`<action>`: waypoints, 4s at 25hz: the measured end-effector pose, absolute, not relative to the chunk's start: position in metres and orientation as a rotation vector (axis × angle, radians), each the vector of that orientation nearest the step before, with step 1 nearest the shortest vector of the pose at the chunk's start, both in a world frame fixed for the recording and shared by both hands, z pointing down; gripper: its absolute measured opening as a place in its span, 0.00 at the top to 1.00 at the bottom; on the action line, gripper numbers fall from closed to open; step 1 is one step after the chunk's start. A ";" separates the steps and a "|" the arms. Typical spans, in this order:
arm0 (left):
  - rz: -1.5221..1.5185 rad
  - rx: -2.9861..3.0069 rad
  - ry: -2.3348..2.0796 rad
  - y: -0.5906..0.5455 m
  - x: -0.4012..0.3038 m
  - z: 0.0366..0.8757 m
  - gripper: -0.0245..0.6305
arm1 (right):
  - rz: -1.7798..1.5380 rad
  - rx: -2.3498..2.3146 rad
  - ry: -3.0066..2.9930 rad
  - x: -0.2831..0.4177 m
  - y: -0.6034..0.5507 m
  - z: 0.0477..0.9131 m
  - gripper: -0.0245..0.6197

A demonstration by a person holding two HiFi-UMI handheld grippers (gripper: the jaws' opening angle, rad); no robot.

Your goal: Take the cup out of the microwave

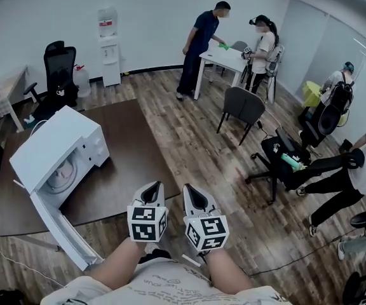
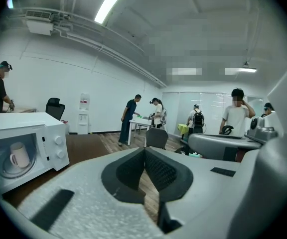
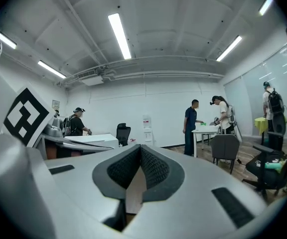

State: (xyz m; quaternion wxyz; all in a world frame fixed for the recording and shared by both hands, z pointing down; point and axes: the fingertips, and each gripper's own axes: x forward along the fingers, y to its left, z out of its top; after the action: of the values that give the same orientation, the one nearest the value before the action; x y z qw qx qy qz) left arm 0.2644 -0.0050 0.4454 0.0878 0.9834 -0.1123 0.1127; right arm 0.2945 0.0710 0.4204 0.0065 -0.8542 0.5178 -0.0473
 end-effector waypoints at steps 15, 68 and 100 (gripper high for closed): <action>0.276 2.827 -0.744 -0.170 0.278 0.440 0.94 | -0.130 -2.401 2.016 0.321 -0.110 0.412 0.94; 0.505 2.166 -1.776 -0.405 0.044 0.622 0.81 | -0.332 -1.644 2.848 0.181 -0.301 0.478 0.94; 0.588 2.418 -1.494 -0.437 0.096 0.657 0.86 | -0.338 -1.837 2.801 0.228 -0.302 0.491 0.94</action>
State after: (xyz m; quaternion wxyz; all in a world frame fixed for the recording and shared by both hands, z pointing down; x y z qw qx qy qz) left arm 0.0959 -0.4375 0.6571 0.1192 0.8272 -0.5110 0.2011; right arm 0.2276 -0.3021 0.4910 -0.1124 -0.5421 0.8268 -0.0997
